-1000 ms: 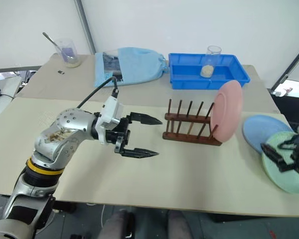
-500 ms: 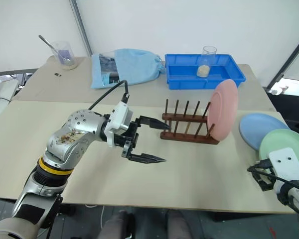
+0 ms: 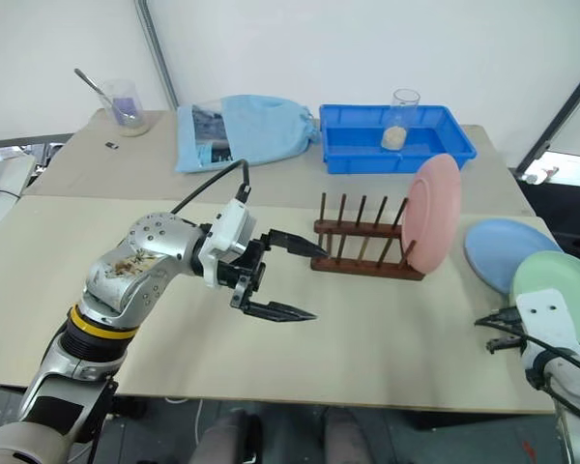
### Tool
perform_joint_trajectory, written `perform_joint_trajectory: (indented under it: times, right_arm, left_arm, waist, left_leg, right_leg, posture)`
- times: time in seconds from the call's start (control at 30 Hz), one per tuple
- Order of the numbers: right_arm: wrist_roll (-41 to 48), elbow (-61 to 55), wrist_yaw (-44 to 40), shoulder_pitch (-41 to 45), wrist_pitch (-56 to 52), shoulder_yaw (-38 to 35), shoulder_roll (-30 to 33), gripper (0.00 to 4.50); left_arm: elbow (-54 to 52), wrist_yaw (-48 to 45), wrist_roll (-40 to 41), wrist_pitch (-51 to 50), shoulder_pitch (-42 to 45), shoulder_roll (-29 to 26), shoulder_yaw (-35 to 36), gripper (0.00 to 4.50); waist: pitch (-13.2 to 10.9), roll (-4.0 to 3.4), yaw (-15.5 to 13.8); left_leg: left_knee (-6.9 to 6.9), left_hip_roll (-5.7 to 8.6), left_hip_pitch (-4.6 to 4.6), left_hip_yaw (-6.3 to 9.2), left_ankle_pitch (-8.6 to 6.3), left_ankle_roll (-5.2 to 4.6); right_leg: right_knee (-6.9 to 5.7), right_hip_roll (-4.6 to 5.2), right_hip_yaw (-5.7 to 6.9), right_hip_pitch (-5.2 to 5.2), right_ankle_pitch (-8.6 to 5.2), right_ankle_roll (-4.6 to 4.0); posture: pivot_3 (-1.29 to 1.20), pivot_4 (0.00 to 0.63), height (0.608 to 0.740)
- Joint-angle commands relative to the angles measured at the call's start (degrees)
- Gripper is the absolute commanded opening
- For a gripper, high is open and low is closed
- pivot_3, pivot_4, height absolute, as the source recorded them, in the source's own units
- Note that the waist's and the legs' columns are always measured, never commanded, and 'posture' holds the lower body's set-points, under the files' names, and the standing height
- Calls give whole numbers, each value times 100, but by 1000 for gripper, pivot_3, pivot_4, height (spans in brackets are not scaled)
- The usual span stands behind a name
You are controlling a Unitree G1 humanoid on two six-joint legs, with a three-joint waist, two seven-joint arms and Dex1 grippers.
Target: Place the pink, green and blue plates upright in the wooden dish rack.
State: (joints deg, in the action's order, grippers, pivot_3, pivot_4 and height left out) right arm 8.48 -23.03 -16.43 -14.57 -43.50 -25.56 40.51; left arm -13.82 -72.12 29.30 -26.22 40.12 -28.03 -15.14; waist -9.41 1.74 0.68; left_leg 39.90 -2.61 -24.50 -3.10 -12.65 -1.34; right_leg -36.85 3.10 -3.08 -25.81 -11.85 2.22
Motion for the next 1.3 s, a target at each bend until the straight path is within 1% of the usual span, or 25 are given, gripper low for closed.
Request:
perform_joint_trajectory:
  times: [0.03, 0.13, 0.23, 0.27, 0.37, 0.47, 0.5, 0.57, 0.6, 0.7, 0.73, 0.8, 0.87, 0.97, 1.13, 1.3]
  right_arm:
    - [-43, -209, -10, -1, -76, -147, -72, 12]
    - [-61, -512, -43, -114, -197, -320, -84, 12]
    - [-132, -1099, -53, -221, -389, -634, 16, 12]
    - [-198, -1322, -46, -168, -383, -741, 105, 12]
    - [-167, -1685, -177, 414, 103, -881, 413, 12]
    - [19, -1365, -358, 1706, 599, -697, 893, 12]
    - [174, -1229, -472, 2265, 762, -542, 999, 12]
    - [543, -1039, -700, 3242, 980, -215, 1010, 12]
    - [679, -960, -796, 3589, 1052, -87, 990, 12]
    - [1835, -849, -791, 4796, 380, 152, 331, 12]
    - [2366, -801, -691, 5127, 51, 116, 12, 12]
    - [3496, -660, -408, 5530, -620, -109, -555, 12]
    - [4536, -539, -142, 5660, -1171, -322, -855, 12]
    - [5644, -449, 289, 5513, -1667, -486, -937, 12]
    - [6975, -452, 956, 4997, -1900, -537, -694, 12]
    - [7832, -525, 1249, 4338, -1699, -557, -270, 12]
  left_arm:
    - [-201, -27, 54, 40, 116, -35, 79, 4500]
    - [-220, 10, 65, 20, 75, -61, 123, 4500]
    - [-250, 62, 119, -60, -1, -161, 244, 4500]
    - [-252, 84, 148, -97, -39, -208, 302, 4500]
    - [-271, 195, 279, -284, -151, -351, 523, 4500]
    - [-187, 187, 163, -273, -312, -682, 704, 4500]
    - [-147, 189, 124, -255, -349, -794, 759, 4500]
    - [-100, 234, 86, -231, -399, -940, 842, 4500]
    - [-80, 255, 71, -221, -410, -980, 864, 4500]
    - [-78, 351, 28, -209, -505, -1065, 931, 4500]
    - [-68, 381, -24, -168, -538, -1079, 928, 4500]
    - [-49, 427, -65, -125, -567, -1069, 921, 4500]
    - [-43, 468, -56, -133, -565, -1054, 934, 4500]
    - [-34, 502, -95, -86, -584, -1063, 929, 4500]
    - [-123, 532, -77, -111, -648, -1075, 926, 4500]
    - [-162, 546, -43, -141, -652, -1079, 938, 4500]
  waist:
    - [0, 0, -1]
    - [0, 0, -1]
    - [1, -2, -2]
    - [1, -3, 8]
    - [1, -9, 69]
    - [-6, -16, 137]
    - [-6, -16, 139]
    - [-6, -15, 143]
    - [-8, -13, 143]
    - [-12, -4, 114]
    - [-12, -4, 98]
    - [-12, -4, 58]
    - [-12, -4, 3]
    - [-12, -4, -48]
    - [-12, -4, -34]
    - [-12, -4, 12]
  left_leg:
    - [0, 0, 0, 1, 0, 0]
    - [0, 0, -1, 1, 0, 0]
    - [-1, 0, 0, 1, 0, 0]
    - [-1, 0, 0, 1, 0, 0]
    - [-1, 0, 10, -13, 0, 0]
    - [0, 0, 25, -22, 0, 0]
    - [-1, 2, 24, -21, 0, 0]
    - [-6, -2, 28, -17, 0, 0]
    - [-11, -4, 26, -12, 0, 0]
    - [-16, -19, 15, 9, -2, -4]
    - [-17, -22, 12, 12, -3, -5]
    - [-18, -22, 1, 13, -4, -6]
    - [-15, -22, -17, 14, -3, -6]
    - [-10, -17, -29, 15, -3, -6]
    - [-7, -13, -33, 12, -3, -6]
    - [-8, -16, -27, 14, -2, -8]
  right_leg:
    - [0, 0, 0, 0, 0, 0]
    - [0, 0, 0, 0, 0, 0]
    - [-2, 0, 0, -1, -1, 0]
    - [-3, 0, 0, -1, -1, 1]
    - [-7, 0, -16, -3, 0, 3]
    - [-14, -3, -27, -2, 2, 5]
    - [-15, -2, -29, -4, 3, 5]
    - [-17, -13, -29, -4, 1, 2]
    - [-16, -18, -29, -5, -1, -2]
    - [-13, -58, -45, -4, 6, 15]
    - [-15, -62, -46, -6, 7, 14]
    - [-19, -62, -47, -18, 13, 1]
    - [-22, -61, -47, -32, 29, -23]
    - [-18, -57, -50, -33, 30, -22]
    - [-14, -57, -60, -33, 33, -15]
    - [-18, -62, -61, -32, 32, -15]
  posture:
    - [0, 150, 696]
    - [0, 150, 696]
    - [0, 150, 696]
    - [0, 150, 696]
    - [0, 150, 696]
    - [0, 150, 696]
    - [0, 150, 696]
    - [0, 150, 696]
    - [0, 150, 696]
    - [0, 150, 696]
    - [0, 150, 696]
    - [0, 150, 696]
    - [0, 150, 696]
    - [0, 150, 696]
    - [0, 150, 696]
    - [0, 150, 696]
